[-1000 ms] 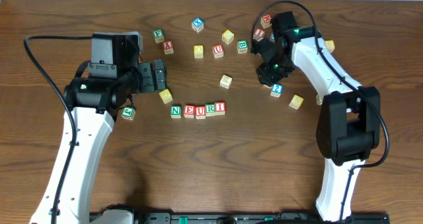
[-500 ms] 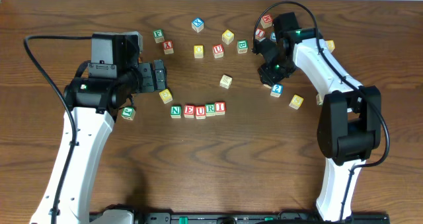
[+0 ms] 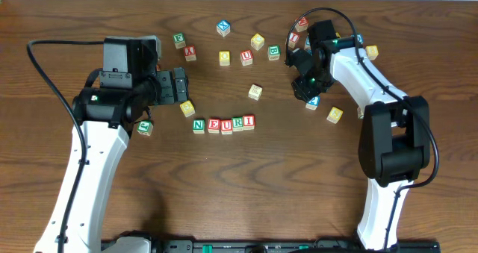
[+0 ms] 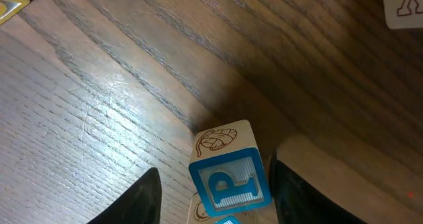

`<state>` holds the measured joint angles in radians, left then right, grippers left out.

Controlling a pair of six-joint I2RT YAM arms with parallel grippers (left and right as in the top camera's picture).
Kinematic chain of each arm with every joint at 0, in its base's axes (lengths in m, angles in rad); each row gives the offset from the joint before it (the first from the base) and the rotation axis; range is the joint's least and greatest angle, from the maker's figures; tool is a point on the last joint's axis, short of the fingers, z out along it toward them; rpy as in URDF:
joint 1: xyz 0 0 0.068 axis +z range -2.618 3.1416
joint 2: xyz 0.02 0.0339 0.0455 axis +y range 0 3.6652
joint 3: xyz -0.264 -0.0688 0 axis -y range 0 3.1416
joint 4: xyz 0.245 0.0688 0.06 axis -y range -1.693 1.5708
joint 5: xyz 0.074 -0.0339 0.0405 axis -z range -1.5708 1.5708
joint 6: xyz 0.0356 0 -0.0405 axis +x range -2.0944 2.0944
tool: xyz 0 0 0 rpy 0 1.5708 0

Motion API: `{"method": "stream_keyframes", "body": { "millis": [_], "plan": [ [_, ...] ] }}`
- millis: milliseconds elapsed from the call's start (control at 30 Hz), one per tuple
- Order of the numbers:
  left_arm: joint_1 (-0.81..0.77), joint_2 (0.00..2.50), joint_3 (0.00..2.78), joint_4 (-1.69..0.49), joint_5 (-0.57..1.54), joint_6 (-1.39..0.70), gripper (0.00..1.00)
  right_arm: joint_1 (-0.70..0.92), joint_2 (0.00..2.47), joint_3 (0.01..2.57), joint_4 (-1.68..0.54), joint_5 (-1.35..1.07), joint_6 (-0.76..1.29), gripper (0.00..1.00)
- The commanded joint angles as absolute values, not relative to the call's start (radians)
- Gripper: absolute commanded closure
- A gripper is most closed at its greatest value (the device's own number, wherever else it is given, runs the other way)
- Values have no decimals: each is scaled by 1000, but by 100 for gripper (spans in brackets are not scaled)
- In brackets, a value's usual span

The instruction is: Spell out NEURIPS

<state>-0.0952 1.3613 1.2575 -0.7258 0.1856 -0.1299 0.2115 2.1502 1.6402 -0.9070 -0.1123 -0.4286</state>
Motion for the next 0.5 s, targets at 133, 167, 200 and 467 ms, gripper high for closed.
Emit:
{"method": "stream_keyframes", "body": {
  "millis": [133, 167, 200, 467],
  "plan": [
    [-94, 1352, 1280, -726, 191, -124, 2, 204, 2132, 1628, -901, -111, -393, 66],
    [-94, 1352, 1280, -726, 191, -124, 2, 204, 2132, 1628, -902, -111, -384, 67],
    [-94, 1352, 1280, -725, 191, -124, 2, 204, 2132, 1628, -902, -111, -374, 68],
    [-94, 1352, 1280, -726, 191, -124, 2, 205, 2132, 1628, -896, -111, -302, 67]
  ]
}}
